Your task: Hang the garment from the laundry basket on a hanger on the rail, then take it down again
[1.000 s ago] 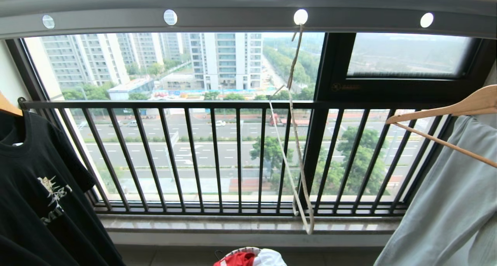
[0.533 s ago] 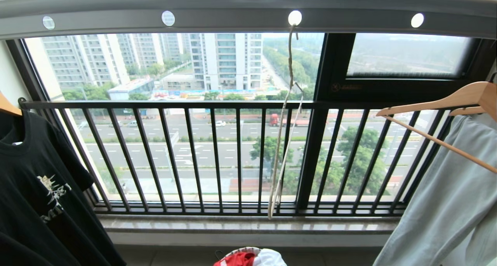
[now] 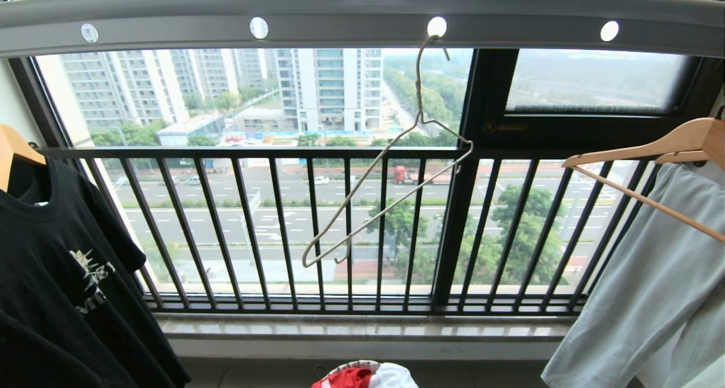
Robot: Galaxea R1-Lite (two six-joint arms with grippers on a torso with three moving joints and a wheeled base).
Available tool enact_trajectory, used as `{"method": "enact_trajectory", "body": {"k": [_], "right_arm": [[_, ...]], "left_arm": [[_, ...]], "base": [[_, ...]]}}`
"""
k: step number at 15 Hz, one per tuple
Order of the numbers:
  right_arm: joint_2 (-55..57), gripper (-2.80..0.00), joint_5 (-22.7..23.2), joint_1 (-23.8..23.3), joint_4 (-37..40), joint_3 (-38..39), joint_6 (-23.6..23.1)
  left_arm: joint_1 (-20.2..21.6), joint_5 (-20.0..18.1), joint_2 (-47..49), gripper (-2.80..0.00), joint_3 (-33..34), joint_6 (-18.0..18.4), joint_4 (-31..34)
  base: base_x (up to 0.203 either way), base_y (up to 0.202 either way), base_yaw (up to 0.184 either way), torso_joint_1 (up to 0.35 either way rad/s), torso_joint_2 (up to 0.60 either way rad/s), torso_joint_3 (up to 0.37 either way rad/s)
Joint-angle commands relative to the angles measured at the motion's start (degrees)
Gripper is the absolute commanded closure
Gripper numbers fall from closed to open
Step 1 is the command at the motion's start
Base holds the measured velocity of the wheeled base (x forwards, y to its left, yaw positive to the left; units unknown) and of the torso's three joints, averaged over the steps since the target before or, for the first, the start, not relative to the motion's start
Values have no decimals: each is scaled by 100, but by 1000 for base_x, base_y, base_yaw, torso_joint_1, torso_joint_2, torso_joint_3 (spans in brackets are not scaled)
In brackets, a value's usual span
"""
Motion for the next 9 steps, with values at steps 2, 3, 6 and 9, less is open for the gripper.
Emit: {"method": "enact_trajectory", "body": {"k": [2, 3, 6, 9], "right_arm": [[-780, 0, 288, 101, -7, 1195, 1], [-1076, 0, 460, 122, -54, 1559, 72], [-1363, 0, 1144, 181, -931, 2778, 922], [-1384, 0, 1350, 194, -1541, 3522, 1096]], "left_arm": [[25, -142, -1040, 0, 1248, 12, -24], [26, -284, -1168, 0, 1564, -74, -70], [27, -1084, -1225, 0, 2148, -623, -552], [27, -1486, -1228, 0, 2669, -547, -1101]], "base": [[0, 0, 0, 0, 0, 0], [0, 0, 0, 0, 0, 0], [0, 0, 0, 0, 0, 0], [0, 0, 0, 0, 0, 0]]}}
